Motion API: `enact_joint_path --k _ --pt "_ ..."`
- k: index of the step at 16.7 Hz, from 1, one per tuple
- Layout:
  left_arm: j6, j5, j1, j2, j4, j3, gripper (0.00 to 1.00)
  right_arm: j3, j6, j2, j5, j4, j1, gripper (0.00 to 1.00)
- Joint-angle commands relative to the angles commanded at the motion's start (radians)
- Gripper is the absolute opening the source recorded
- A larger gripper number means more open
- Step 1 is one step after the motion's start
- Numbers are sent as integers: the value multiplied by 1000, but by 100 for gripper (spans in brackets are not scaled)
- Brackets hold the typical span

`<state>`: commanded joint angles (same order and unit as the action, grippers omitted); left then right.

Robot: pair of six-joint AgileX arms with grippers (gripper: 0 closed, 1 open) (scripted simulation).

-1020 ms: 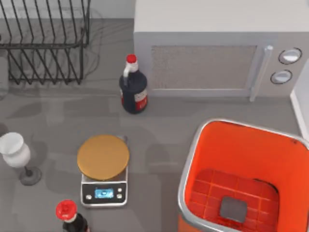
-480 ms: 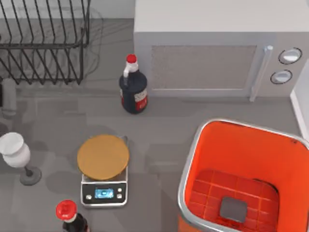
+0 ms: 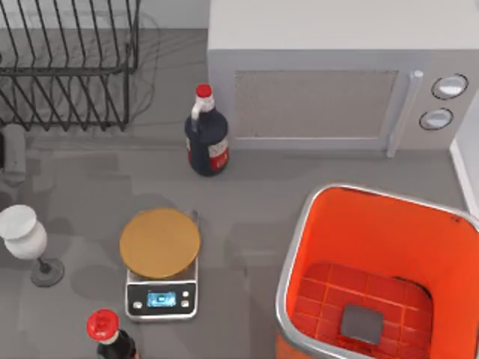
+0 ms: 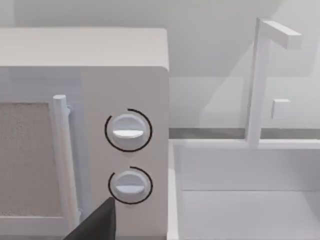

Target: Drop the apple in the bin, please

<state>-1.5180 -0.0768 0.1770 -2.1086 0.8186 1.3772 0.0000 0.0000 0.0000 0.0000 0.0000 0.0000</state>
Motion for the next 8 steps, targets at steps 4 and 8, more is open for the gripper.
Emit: enact_joint_path --k 4,8 --pt "0 0 0 0 0 0 47 0 0 0 0 0 0 100" --pt "0 0 0 0 0 0 17 0 0 0 0 0 0 100"
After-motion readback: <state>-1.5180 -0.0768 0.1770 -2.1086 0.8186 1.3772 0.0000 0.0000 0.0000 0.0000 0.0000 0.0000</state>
